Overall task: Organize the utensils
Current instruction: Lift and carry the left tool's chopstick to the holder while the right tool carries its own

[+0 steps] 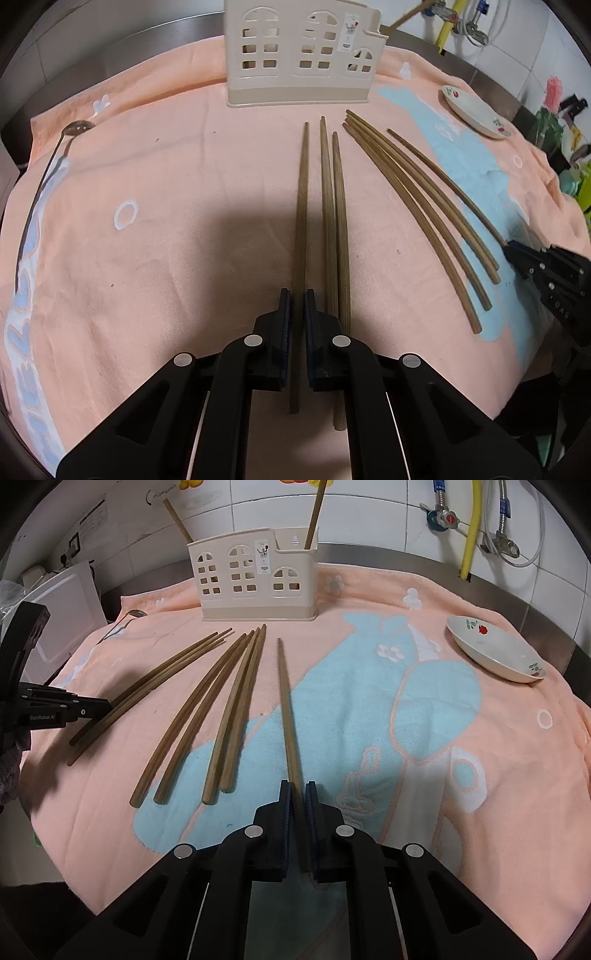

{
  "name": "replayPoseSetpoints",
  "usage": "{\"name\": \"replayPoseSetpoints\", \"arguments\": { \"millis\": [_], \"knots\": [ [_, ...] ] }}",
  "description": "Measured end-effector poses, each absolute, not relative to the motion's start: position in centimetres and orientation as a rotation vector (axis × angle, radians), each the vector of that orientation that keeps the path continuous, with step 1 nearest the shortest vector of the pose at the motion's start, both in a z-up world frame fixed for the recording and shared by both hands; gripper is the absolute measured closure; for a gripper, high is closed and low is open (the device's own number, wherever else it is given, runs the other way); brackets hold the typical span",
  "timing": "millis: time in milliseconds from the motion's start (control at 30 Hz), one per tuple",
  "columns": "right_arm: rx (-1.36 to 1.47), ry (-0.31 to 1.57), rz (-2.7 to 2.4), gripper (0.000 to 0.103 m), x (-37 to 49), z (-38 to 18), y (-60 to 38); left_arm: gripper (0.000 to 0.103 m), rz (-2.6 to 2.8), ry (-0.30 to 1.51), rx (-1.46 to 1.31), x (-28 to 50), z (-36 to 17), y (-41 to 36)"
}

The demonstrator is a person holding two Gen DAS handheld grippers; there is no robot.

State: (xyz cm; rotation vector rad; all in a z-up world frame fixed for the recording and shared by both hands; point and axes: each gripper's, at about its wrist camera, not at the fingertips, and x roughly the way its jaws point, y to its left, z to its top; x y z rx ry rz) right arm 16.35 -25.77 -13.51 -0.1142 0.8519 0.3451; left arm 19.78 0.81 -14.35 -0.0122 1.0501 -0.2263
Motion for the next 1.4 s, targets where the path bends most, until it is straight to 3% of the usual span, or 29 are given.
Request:
{"name": "replayPoseSetpoints", "arguments": {
  "millis": [333,667,1400],
  "knots": [
    [-0.099,0.748,0.339,0.096,14.8,-9.7,-26.2,0.098,-0.246,0.974,-0.032,18.3,-11.7,1.2],
    [-0.103,0.592,0.360,0.096,14.9,-3.0,-25.6,0.098,-0.258,0.817,-0.051,17.3,-5.7,1.7],
    [-0.109,0.595,0.458,0.096,26.1,9.2,-22.0,0.098,-0.302,0.655,0.020,23.3,4.5,0.1]
  ]
}}
